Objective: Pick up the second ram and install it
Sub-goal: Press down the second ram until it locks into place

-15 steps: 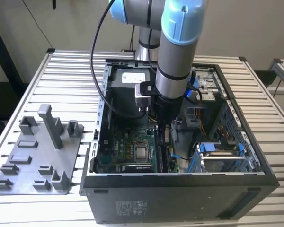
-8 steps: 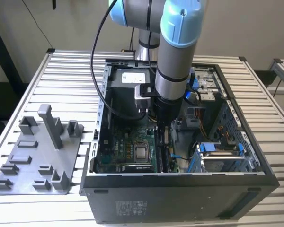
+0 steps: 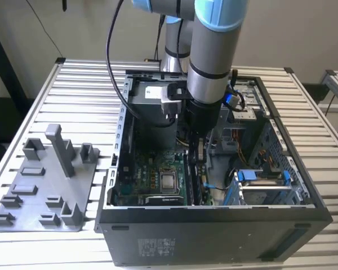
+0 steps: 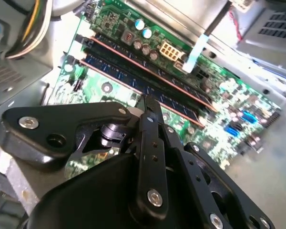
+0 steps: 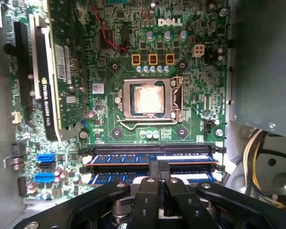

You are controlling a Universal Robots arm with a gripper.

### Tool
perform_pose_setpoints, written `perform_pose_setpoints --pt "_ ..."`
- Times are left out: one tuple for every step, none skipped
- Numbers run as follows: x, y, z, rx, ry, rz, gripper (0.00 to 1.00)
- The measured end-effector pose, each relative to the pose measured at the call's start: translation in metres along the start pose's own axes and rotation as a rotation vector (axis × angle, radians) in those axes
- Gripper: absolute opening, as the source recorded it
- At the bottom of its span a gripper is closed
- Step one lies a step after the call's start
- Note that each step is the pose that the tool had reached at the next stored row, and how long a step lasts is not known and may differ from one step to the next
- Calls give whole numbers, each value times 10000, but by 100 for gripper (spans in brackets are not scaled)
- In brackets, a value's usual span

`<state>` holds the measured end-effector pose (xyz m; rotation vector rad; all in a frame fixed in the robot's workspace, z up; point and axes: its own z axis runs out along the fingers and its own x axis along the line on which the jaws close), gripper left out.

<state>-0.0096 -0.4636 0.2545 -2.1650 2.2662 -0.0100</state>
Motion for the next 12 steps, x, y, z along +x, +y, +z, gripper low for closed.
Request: perform_pose_setpoints --pt "0 0 -44 0 -1 0 11" --pt "0 -1 -77 1 0 0 11" --pt "0 -1 -88 0 2 0 11" --pt "0 -1 -87 1 -2 0 11" --pt "0 -1 -88 1 -3 -1 11" --pt "0 -1 -88 2 -5 -1 11" --pt "0 -1 -90 1 -2 0 11" --pt "0 -1 -91 0 0 0 11" --pt "0 -1 -91 1 -1 -1 11" --pt "0 -1 -92 0 0 -1 11" --pt "0 -1 -93 0 -1 -1 11" --pt "0 -1 -94 0 0 -1 11"
